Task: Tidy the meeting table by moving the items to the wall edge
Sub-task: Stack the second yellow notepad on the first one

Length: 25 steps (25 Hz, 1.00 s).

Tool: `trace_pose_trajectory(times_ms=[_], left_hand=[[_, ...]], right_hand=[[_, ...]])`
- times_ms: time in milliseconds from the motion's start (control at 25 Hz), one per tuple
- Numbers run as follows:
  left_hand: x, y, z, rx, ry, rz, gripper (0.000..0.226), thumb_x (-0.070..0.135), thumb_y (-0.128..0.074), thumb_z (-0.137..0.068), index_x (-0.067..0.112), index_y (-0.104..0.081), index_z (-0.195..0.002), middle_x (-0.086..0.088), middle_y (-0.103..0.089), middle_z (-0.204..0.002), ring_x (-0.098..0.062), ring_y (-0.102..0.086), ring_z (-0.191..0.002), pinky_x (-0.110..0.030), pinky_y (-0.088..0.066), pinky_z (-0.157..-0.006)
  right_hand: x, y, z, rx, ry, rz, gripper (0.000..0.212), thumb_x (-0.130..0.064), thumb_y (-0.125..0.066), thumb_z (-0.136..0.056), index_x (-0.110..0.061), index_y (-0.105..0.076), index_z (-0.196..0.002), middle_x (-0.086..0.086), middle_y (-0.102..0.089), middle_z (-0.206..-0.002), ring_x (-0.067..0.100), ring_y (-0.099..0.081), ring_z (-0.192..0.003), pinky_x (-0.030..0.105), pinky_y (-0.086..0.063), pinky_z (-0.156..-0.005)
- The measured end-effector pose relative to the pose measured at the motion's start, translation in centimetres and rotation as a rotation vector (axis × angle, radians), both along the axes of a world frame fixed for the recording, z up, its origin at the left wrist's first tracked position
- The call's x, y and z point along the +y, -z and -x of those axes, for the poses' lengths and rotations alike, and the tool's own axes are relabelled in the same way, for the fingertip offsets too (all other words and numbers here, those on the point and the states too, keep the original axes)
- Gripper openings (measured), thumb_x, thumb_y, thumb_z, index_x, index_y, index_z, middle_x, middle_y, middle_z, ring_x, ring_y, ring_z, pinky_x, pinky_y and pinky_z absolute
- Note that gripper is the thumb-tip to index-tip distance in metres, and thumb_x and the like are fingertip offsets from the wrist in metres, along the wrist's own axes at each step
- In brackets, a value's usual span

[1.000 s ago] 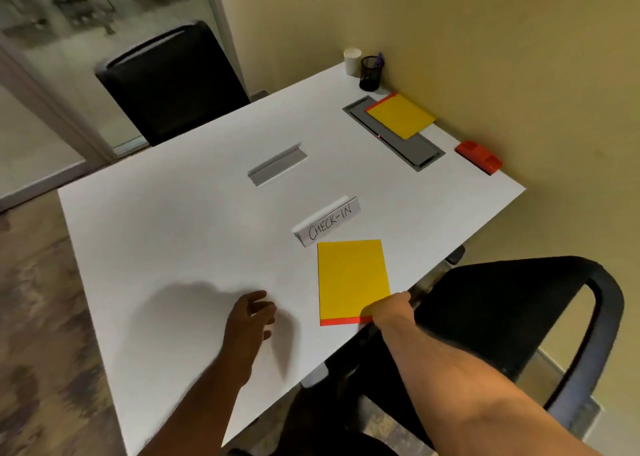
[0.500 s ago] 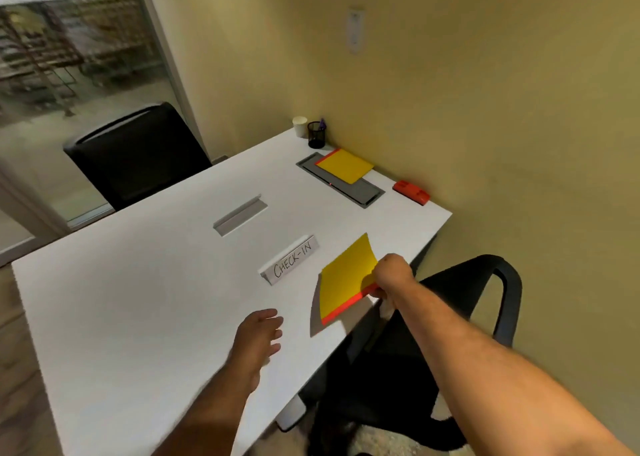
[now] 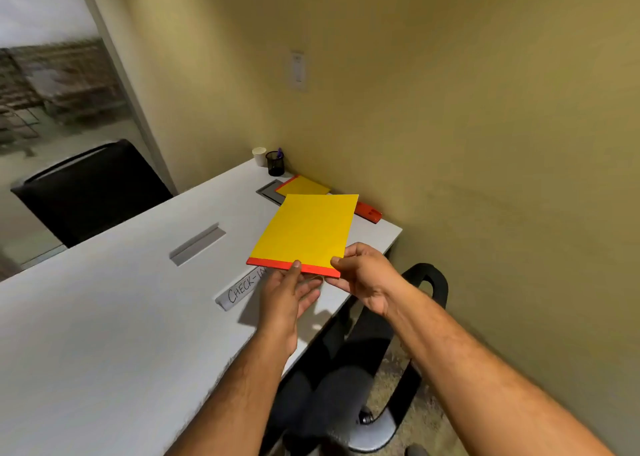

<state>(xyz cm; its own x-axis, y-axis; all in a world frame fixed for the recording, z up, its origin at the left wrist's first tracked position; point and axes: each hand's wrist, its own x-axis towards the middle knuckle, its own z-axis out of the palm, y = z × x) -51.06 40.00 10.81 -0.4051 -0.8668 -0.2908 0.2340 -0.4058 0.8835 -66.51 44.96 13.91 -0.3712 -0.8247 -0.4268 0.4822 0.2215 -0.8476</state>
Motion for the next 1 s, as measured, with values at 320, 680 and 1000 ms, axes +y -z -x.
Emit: trace_pose_trajectory(times_ms=[320,680,1000], left_hand=[[-0.9,1.1,12.0,-0.292,-0.281,0.28,0.02,0.015,-0.044,-0.109,0.008,-0.061,-0.118,-0.015,-0.073,-0.103,-0.032,-0.074,-0.089,-0.035,-0.063,-0.068],[-5.8,-0.4,20.3,-0.613,-0.447,0.563,0.029,0.023,-0.041,-0.111,0.011,-0.067,-0.108,-0.004,-0.069,-0.094,-0.023,-0.064,-0.084,-0.038,-0.049,-0.072],[-14.9,4.0,23.8,-0.419,-0.449,0.179,0.023,0.036,-0.061,-0.101,0.021,-0.077,-0.094,-0.008,-0.076,-0.088,-0.026,-0.068,-0.079,-0.041,-0.056,-0.069]], right_hand=[[0.9,3.9,19.4,0.354,-0.066,-0.105,0.07,-0.022,-0.079,-0.092,-0.02,-0.042,-0.151,0.003,-0.055,-0.142,0.025,-0.059,-0.127,0.041,-0.052,-0.094],[-3.4,7.4,30.5,0.184,-0.474,-0.23,0.047,-0.032,-0.072,-0.098,-0.029,-0.055,-0.141,-0.002,-0.072,-0.129,0.018,-0.069,-0.115,0.041,-0.059,-0.088],[-9.9,10.9,31.7,0.0,-0.356,-0.158,0.027,-0.005,-0.061,-0.104,-0.009,-0.055,-0.13,0.018,-0.074,-0.125,0.034,-0.078,-0.102,0.049,-0.065,-0.086]])
